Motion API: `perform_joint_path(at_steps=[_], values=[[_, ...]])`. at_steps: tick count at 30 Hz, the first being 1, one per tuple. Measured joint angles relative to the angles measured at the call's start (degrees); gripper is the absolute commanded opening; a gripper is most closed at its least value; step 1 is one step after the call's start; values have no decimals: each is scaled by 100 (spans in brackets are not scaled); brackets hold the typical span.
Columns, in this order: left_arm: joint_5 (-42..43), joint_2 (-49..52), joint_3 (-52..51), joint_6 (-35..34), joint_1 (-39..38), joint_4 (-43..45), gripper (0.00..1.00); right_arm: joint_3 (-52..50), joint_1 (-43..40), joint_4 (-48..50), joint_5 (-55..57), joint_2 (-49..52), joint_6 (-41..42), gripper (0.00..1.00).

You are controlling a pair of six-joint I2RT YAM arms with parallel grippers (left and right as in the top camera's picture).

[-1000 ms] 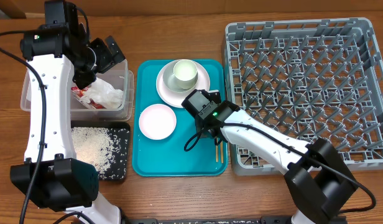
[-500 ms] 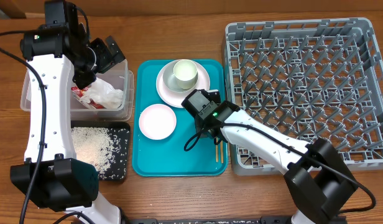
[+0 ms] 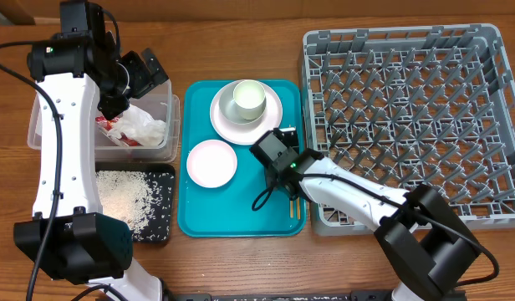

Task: Sort waste into correct bins and load items into the dishwasher

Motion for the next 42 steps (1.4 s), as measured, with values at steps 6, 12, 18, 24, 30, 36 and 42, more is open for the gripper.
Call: perform_joint_path(at_steps=[6, 12, 18, 24, 30, 36, 42], values=[[0, 0, 0, 0, 0, 0, 100, -382, 0, 492, 33, -9, 2, 38], [0, 0, 0, 0, 0, 0, 100, -387, 0, 514, -35, -9, 0, 27], [0, 0, 0, 0, 0, 0, 100, -385, 0, 450, -98, -13, -22, 8], [0, 0, 0, 0, 0, 0, 100, -372, 0, 402, -103, -22, 2, 4], [0, 0, 0, 0, 0, 0, 100, -179, 0, -17, -136, -22, -105, 4], [0, 0, 0, 0, 0, 0, 100, 671, -2, -935, -28, -24, -140, 4], [0, 0, 0, 0, 0, 0, 100, 1613, -81, -1895, 28, -140, -144, 4]])
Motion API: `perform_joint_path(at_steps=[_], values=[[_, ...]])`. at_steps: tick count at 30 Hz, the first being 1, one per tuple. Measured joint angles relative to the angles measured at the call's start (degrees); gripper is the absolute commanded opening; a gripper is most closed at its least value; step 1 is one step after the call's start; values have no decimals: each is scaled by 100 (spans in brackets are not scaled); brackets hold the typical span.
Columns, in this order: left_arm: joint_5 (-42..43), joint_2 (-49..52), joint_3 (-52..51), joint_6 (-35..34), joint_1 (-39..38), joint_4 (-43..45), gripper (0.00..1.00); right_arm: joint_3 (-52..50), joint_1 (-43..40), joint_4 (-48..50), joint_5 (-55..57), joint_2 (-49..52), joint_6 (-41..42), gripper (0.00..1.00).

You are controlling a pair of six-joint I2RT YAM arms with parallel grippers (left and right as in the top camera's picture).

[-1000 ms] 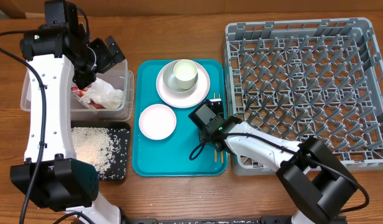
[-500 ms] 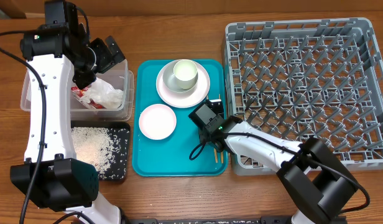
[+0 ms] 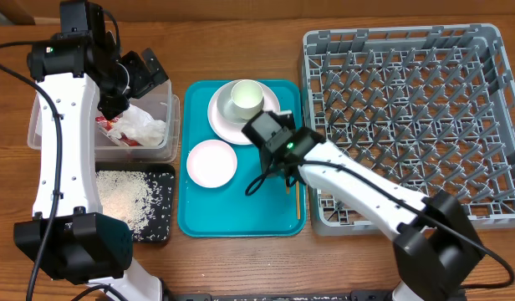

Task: Sort waste into correct bins and load items into the dishwasher

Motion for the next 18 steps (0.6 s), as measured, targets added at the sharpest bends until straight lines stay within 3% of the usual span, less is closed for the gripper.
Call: perform_joint_path(at_steps=[9, 18], values=[[0, 0, 0, 0, 0, 0, 100, 688, -704, -949, 35, -492, -9, 4], [0, 0, 0, 0, 0, 0, 100, 699, -1471, -1047, -44, -634, -284, 4]])
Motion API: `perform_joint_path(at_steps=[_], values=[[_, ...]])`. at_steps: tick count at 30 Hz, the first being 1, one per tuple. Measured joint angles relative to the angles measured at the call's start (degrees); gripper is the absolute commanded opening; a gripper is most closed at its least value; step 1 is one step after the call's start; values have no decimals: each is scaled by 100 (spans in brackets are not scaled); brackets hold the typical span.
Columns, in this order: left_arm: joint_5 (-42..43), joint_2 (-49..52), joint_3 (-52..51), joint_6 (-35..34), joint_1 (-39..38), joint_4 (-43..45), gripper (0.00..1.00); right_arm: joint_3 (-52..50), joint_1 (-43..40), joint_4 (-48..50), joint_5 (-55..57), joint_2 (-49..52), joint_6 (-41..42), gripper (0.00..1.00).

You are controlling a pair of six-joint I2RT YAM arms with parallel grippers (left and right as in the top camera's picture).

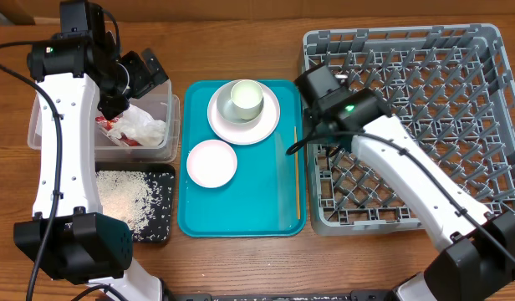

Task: Sort waste into correct bins and load items into the dishwasher

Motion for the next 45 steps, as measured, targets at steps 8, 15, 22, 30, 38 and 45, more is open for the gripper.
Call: perform_joint_path(at_steps=[8, 15, 22, 30, 38, 45], values=[[0, 0, 0, 0, 0, 0, 100, 0, -393, 9, -116, 0, -24, 4], [0, 0, 0, 0, 0, 0, 100, 0, -354, 162, -1338, 0, -24, 4], [0, 0, 0, 0, 0, 0, 100, -2, -50, 127, -2026, 0, -426, 11], [0, 0, 0, 0, 0, 0, 100, -20, 951, 52, -2459, 133, -2028, 37], [0, 0, 0, 0, 0, 0, 100, -483, 1886, 772, -2267, 455, -3536, 37], [0, 0, 0, 0, 0, 0, 100, -1357, 1993, 1617, -1985, 621, -4328, 36]])
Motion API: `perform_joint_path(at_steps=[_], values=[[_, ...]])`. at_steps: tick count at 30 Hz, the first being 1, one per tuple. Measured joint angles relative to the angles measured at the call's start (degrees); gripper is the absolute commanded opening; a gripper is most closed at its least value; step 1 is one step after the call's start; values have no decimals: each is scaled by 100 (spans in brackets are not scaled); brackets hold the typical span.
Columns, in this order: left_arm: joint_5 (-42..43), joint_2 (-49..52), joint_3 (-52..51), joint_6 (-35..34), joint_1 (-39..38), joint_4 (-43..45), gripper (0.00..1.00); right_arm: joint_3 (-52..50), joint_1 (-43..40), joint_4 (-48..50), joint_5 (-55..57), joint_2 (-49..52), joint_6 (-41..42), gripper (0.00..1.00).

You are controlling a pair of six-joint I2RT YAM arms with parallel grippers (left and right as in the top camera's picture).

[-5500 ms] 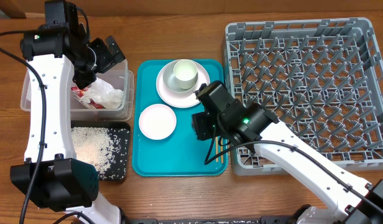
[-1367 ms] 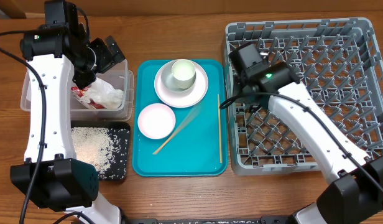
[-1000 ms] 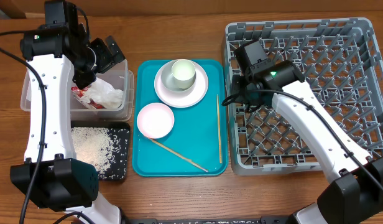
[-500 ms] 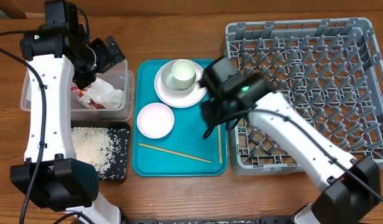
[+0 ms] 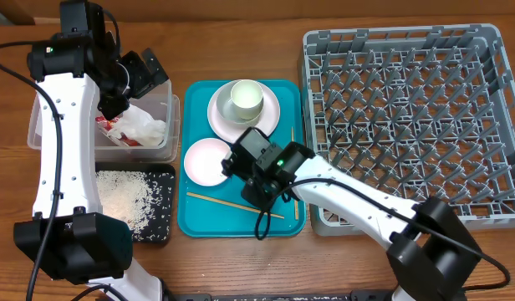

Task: Sort waste into correct bins and load items into the dishwasher

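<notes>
A teal tray (image 5: 199,221) lies in the middle of the table. On it are a white plate (image 5: 270,117) carrying a pale green cup (image 5: 245,99), a small white saucer (image 5: 207,160), one chopstick (image 5: 224,201) lying slantwise across the front, and a second chopstick (image 5: 296,207) along the right rim. My right gripper (image 5: 262,194) hangs low over the tray centre, just above the slanted chopstick; its jaws are hidden under the wrist. My left gripper (image 5: 147,71) hovers open above the clear bin (image 5: 40,138), which holds a crumpled wrapper (image 5: 140,127).
The grey dishwasher rack (image 5: 408,117) fills the right side, close against the tray. A black tray of rice (image 5: 128,201) sits at the front left below the clear bin. The right arm's cable (image 5: 262,227) dangles over the tray's front.
My right gripper has moved from above the rack's near-left corner to low over the tray centre. A chopstick now lies slantwise across the tray's front. The left arm is unchanged.
My right gripper was low at the tray's right side by the chopsticks. Then it stood nearer the plate, with a chopstick along the right rim. Then it was over the rack's left corner. Now it is at the tray centre, one chopstick lying slantwise.
</notes>
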Motion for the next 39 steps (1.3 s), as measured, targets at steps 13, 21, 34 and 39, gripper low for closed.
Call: perform_joint_path(at_steps=[13, 21, 34, 39], values=[[0, 0, 0, 0, 0, 0, 100, -590, 17, 846, 11, 15, -345, 31], [0, 0, 0, 0, 0, 0, 100, -590, 240, 905, -227, 15, -507, 35], [0, 0, 0, 0, 0, 0, 100, -901, 437, 1567, -330, 87, -627, 43], [0, 0, 0, 0, 0, 0, 100, -901, 437, 1628, -330, 90, -623, 43]])
